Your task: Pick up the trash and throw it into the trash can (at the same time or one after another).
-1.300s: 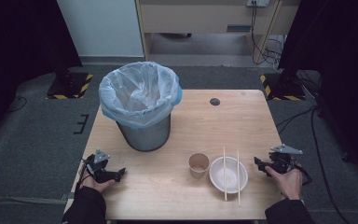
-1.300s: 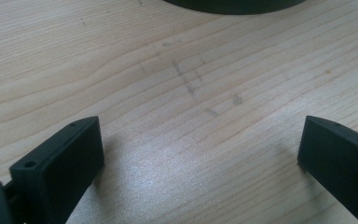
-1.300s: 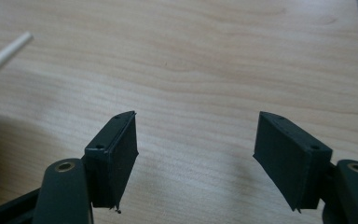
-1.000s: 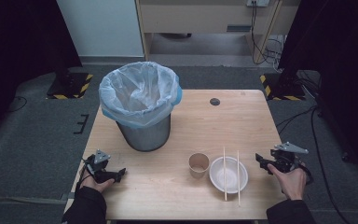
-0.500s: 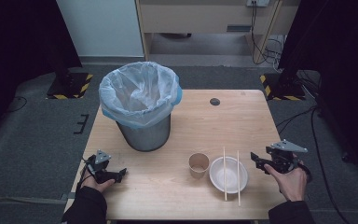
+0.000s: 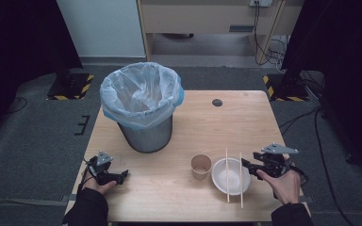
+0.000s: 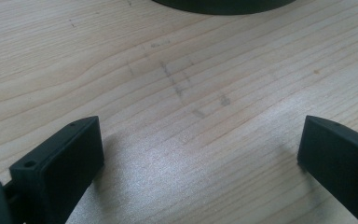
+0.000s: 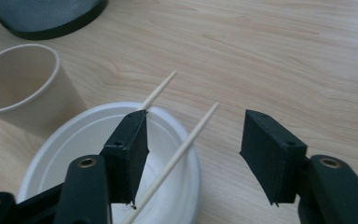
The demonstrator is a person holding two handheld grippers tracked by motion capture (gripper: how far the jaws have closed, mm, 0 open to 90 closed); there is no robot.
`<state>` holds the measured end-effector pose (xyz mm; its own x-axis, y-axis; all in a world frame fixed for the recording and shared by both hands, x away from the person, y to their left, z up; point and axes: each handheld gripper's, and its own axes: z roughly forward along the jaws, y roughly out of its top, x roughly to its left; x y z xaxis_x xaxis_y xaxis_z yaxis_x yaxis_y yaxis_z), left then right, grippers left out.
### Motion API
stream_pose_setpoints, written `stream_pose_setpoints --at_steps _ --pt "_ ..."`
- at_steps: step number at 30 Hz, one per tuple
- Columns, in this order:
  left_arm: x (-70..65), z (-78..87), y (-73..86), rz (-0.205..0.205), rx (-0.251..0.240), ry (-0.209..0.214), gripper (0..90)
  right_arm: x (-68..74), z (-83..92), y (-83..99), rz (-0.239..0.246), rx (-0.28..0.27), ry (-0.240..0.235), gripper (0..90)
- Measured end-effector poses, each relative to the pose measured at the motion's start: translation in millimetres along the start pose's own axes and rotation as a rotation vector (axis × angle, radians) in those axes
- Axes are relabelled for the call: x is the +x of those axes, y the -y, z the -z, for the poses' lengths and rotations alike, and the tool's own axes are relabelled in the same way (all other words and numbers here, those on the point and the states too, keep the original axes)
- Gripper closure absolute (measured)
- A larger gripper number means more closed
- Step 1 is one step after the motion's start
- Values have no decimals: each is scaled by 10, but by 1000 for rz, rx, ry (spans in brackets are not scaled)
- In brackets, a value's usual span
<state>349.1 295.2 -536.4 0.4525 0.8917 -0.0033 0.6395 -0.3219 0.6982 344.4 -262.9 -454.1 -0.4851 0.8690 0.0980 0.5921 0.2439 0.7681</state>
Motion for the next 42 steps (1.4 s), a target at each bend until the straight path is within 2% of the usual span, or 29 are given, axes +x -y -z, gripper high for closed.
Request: stream_pose_setpoints --at_steps 1,4,6,15,20,24,27,32,36,42 --pt "-1 0 0 0 1 1 0 29 -20 16 -1 3 -21 443" --pt "-1 0 0 0 1 1 0 59 -51 37 1 21 -39 461" --pt "-2 0 0 0 0 1 0 86 -100 75 14 58 -50 507" --pt "-1 0 0 0 1 1 0 120 -157 117 42 124 -57 602" --pt "-1 0 0 0 1 1 0 154 -205 136 61 158 -56 615" --pt "-1 0 0 0 1 1 0 170 -231 141 71 165 -58 625" --pt "-1 0 0 0 1 1 0 185 -269 151 100 181 -65 651" --pt "-1 0 0 0 1 1 0 184 -282 153 121 190 -73 708" --pt "-1 0 0 0 1 1 0 183 -281 149 119 199 -76 737" --pt "-1 0 0 0 0 1 0 180 -281 141 107 215 -70 830"
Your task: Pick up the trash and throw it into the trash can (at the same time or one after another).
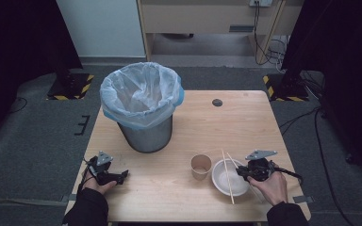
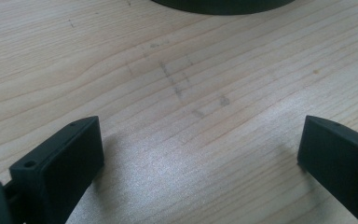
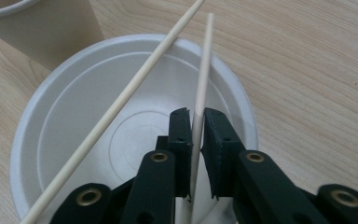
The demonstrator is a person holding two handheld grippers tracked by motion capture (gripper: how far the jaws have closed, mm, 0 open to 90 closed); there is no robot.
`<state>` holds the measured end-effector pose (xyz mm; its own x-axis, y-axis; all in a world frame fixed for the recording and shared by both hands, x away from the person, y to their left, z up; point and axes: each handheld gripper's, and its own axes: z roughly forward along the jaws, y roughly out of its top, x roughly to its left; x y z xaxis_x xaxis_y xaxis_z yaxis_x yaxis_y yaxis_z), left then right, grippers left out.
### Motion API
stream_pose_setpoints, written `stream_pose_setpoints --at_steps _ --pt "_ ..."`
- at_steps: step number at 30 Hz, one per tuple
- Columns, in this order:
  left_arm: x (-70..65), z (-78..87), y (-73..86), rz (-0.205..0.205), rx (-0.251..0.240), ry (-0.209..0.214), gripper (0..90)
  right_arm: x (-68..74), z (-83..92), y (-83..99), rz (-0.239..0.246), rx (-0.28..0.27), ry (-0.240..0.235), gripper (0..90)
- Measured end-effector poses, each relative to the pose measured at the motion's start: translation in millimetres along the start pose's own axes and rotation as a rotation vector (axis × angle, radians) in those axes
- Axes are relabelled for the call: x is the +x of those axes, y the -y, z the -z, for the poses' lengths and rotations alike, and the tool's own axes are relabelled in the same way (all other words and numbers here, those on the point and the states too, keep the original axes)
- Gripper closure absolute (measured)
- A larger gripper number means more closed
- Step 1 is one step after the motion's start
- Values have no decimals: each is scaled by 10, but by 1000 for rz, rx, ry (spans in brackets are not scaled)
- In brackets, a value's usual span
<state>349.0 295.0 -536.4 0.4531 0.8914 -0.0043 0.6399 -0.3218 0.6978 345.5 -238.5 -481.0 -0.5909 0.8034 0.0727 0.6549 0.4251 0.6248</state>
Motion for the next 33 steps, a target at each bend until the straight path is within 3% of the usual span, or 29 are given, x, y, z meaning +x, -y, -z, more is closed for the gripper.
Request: stream_pose_setpoints --at_steps 8,16,22,33 --pt "0 0 0 0 0 0 0 -8 3 -12 -20 6 5 859" --pt "0 0 0 0 0 0 0 -50 79 -32 -54 -42 -4 860" --pt "0 0 0 0 0 0 0 -126 192 -66 -88 -136 -17 859" --pt "0 -2 -2 -2 0 2 0 -191 409 -211 -149 -361 -52 859"
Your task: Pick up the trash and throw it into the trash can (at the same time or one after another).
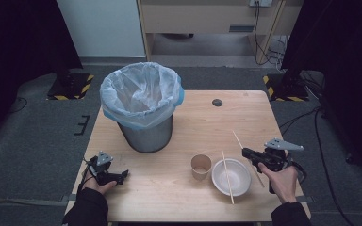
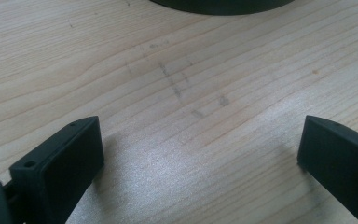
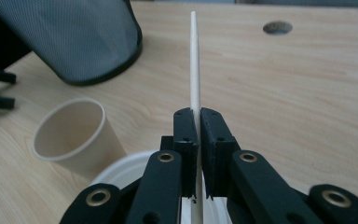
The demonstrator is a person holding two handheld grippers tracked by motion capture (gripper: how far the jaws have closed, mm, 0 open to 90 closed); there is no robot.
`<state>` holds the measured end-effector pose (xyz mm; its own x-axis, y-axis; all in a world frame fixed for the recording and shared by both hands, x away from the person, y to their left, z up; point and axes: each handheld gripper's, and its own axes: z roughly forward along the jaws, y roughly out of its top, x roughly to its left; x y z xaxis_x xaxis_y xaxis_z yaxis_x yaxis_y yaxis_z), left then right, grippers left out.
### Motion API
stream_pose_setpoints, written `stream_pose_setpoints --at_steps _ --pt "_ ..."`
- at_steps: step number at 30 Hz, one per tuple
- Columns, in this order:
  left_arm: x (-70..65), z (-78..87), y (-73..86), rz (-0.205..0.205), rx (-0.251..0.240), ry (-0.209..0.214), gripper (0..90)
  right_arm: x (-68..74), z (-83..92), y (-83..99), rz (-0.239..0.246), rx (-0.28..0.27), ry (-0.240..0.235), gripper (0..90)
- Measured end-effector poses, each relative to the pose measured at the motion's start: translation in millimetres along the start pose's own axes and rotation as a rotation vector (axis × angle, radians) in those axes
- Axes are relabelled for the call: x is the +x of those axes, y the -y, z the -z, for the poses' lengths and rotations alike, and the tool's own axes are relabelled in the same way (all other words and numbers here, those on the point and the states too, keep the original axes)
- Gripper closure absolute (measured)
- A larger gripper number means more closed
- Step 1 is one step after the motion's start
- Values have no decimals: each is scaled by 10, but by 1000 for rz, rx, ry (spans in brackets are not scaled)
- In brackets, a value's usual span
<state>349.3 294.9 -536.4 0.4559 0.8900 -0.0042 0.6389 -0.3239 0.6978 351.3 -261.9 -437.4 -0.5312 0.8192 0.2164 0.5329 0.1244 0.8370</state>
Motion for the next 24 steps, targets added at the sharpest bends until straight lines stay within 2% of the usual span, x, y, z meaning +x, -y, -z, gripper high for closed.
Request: stream_pose_setpoints --at_steps 15,24 --pt "-1 0 0 0 0 -1 0 105 132 -317 -20 -180 -75 860" --pt "-3 0 -1 0 1 -2 0 188 210 -662 -37 -325 -126 859"
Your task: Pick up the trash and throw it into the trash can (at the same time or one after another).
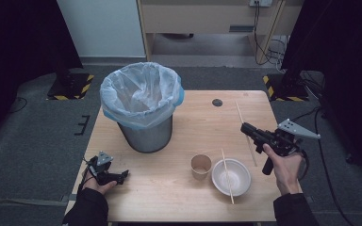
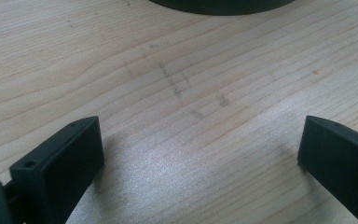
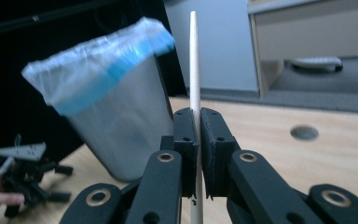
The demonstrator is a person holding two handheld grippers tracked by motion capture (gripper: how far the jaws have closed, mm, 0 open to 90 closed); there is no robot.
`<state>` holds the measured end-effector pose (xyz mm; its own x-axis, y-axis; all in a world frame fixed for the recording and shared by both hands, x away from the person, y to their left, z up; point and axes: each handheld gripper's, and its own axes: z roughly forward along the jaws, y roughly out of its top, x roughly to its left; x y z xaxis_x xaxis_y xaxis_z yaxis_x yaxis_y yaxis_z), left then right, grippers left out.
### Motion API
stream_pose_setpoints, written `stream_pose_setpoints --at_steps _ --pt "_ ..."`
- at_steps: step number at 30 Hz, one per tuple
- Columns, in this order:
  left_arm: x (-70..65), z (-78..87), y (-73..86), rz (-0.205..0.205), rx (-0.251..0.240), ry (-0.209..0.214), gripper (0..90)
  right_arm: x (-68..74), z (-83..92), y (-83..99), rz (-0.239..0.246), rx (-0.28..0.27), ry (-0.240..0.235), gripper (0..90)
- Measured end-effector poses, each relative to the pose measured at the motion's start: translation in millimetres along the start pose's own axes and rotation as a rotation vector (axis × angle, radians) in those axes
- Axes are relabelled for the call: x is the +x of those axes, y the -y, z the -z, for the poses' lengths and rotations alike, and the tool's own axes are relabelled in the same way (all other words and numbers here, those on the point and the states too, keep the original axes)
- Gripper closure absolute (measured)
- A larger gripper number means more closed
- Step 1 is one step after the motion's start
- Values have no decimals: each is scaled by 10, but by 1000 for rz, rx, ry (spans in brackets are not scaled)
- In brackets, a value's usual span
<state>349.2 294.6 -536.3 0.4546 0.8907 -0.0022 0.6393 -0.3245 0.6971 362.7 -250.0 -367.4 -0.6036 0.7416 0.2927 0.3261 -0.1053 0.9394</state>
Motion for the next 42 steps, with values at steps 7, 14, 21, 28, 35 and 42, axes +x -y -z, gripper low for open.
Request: stream_pose_setpoints --at_steps 7,14,21,28,35,42 --pt "-1 0 0 0 0 0 0 129 -127 -293 13 -72 -23 859" --pt "-4 -1 -1 0 0 -1 0 287 -296 -515 28 -125 -48 859" --pt "-6 -1 -2 1 1 -2 0 426 -465 -697 48 -147 -72 859" --pt "-7 -1 -2 1 1 -2 0 511 -592 -886 56 -179 -90 859" --pt "-7 -1 -2 1 1 -2 0 633 -726 -1045 64 -211 -121 859" --pt "-6 -1 -2 1 1 -2 0 780 -910 -1173 84 -218 -140 859"
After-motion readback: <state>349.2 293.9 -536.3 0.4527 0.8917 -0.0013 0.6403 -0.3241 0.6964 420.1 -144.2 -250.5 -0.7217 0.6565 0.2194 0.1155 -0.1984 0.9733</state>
